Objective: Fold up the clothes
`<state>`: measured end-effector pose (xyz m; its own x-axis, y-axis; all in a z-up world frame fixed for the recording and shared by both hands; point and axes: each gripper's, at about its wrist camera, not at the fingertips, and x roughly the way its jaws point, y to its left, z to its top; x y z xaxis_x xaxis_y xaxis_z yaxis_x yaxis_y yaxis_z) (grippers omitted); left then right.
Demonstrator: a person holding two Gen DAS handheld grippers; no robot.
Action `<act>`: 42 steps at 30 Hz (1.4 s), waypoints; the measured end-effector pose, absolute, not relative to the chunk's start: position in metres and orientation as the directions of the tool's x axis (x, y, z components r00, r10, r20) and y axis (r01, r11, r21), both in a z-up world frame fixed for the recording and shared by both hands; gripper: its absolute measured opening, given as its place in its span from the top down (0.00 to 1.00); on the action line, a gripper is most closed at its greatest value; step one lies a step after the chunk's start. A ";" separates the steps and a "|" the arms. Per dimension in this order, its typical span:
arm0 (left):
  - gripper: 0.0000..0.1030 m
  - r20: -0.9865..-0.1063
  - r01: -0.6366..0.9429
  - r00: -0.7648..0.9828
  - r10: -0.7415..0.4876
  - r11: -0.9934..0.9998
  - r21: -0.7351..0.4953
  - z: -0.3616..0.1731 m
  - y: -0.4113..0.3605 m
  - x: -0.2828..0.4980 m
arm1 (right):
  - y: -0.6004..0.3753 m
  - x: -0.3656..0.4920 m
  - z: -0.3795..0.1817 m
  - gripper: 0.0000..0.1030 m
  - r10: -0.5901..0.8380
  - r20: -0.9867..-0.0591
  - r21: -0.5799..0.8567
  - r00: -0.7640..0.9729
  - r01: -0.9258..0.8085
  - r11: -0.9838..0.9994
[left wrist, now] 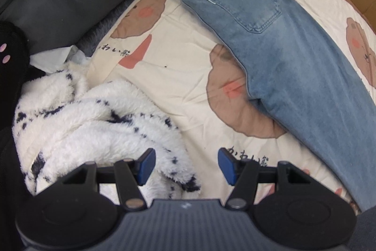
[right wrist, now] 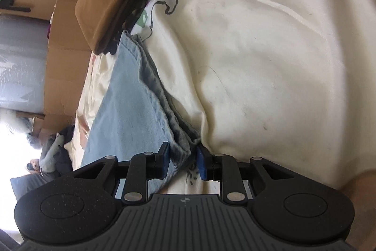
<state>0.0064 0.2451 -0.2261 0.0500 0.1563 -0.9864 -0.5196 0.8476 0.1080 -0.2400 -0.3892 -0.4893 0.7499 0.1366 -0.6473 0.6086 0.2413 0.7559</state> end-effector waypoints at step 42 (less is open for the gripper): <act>0.40 -0.988 -0.492 0.038 0.149 0.863 0.111 -0.239 0.257 0.005 | -0.428 -0.167 -0.415 0.62 0.008 -0.745 0.515 0.667 0.569 0.641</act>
